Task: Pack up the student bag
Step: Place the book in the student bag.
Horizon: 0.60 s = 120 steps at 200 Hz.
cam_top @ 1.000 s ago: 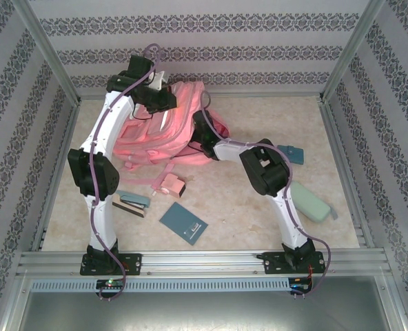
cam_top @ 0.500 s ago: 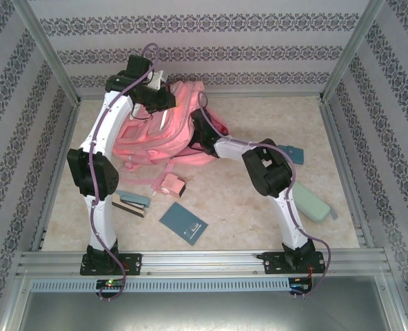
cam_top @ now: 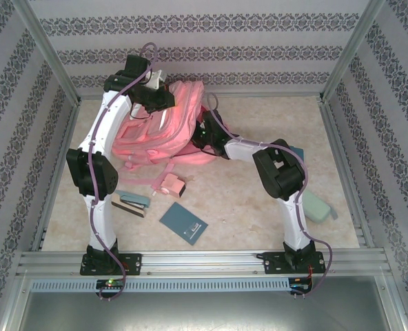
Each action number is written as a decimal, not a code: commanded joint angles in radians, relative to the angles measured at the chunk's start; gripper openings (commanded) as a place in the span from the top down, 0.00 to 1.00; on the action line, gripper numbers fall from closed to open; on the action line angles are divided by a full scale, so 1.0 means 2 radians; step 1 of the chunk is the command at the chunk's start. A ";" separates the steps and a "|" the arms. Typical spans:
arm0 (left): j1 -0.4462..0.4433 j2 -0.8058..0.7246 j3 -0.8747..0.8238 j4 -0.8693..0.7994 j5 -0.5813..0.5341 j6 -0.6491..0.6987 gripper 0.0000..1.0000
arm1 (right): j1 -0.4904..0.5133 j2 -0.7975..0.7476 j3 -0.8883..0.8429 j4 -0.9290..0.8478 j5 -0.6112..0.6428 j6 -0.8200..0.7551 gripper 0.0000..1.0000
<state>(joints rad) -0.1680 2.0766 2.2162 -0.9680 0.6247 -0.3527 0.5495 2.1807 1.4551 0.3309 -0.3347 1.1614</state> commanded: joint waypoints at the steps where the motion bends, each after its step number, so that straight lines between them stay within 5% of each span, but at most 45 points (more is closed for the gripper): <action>1: 0.005 -0.022 0.003 0.047 0.030 0.002 1.00 | -0.004 -0.030 -0.002 -0.004 0.002 -0.021 0.47; 89: 0.003 -0.035 -0.020 0.070 0.051 -0.016 1.00 | 0.014 0.071 0.084 -0.024 -0.013 0.007 0.85; 120: -0.001 -0.039 -0.024 0.072 0.056 -0.016 1.00 | 0.023 0.112 0.147 -0.042 -0.023 0.010 0.84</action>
<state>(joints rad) -0.1680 2.0747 2.1639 -0.9188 0.6666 -0.3721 0.5724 2.3482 1.6569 0.2787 -0.3607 1.1767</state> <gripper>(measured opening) 0.070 0.150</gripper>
